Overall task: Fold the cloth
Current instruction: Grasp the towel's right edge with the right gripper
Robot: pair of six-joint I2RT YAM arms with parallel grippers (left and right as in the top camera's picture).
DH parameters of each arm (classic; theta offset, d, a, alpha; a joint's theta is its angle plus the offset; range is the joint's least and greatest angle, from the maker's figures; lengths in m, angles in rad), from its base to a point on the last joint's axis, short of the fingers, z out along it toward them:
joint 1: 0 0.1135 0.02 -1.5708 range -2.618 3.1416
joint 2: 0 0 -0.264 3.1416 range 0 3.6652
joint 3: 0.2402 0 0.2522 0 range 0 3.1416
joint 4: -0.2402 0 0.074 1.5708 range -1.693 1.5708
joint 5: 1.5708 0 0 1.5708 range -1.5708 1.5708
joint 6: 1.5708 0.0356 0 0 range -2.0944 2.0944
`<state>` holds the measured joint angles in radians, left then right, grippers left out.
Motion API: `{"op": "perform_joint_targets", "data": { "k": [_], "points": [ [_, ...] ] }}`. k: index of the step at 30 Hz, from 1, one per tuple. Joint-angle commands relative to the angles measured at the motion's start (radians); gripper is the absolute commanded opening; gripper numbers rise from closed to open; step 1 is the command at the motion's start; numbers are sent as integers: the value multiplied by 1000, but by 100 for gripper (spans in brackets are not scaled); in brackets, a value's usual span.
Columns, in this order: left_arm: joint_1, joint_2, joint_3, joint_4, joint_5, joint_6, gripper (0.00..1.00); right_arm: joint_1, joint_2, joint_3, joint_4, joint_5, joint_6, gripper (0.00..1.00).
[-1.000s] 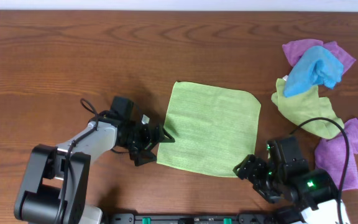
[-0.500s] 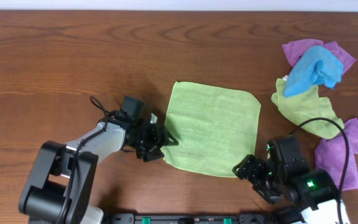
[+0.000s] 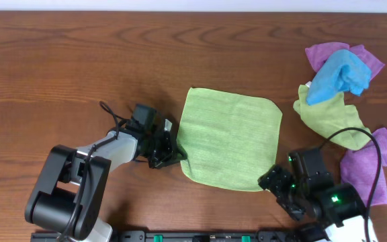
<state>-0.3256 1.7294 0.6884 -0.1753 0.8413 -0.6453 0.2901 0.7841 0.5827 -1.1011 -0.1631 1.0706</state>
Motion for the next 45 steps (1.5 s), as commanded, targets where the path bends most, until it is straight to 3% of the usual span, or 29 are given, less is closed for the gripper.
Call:
{"op": "perform_joint_targets", "data": {
  "k": [1,19,21,25,28,35,45],
  "points": [
    [-2,10,-10,-2,25,48,6,-3,-4,-43,27,61,68,80],
    [-2,10,-10,-4,69,85,6,-3,186,-233,392,22,104,67],
    [-2,10,-10,-4,70,85,6,-3,223,-233,422,36,103,59],
    [-2,10,-10,-4,76,89,6,-3,298,-233,540,35,100,18],
    [16,10,-9,-3,75,89,6,-3,337,-233,684,32,53,2],
    [180,2,-5,-21,125,148,6,-18,455,-221,974,25,39,2],
    [237,-30,-5,-283,181,337,6,-27,542,-151,966,-101,-60,2]
  ]
}}
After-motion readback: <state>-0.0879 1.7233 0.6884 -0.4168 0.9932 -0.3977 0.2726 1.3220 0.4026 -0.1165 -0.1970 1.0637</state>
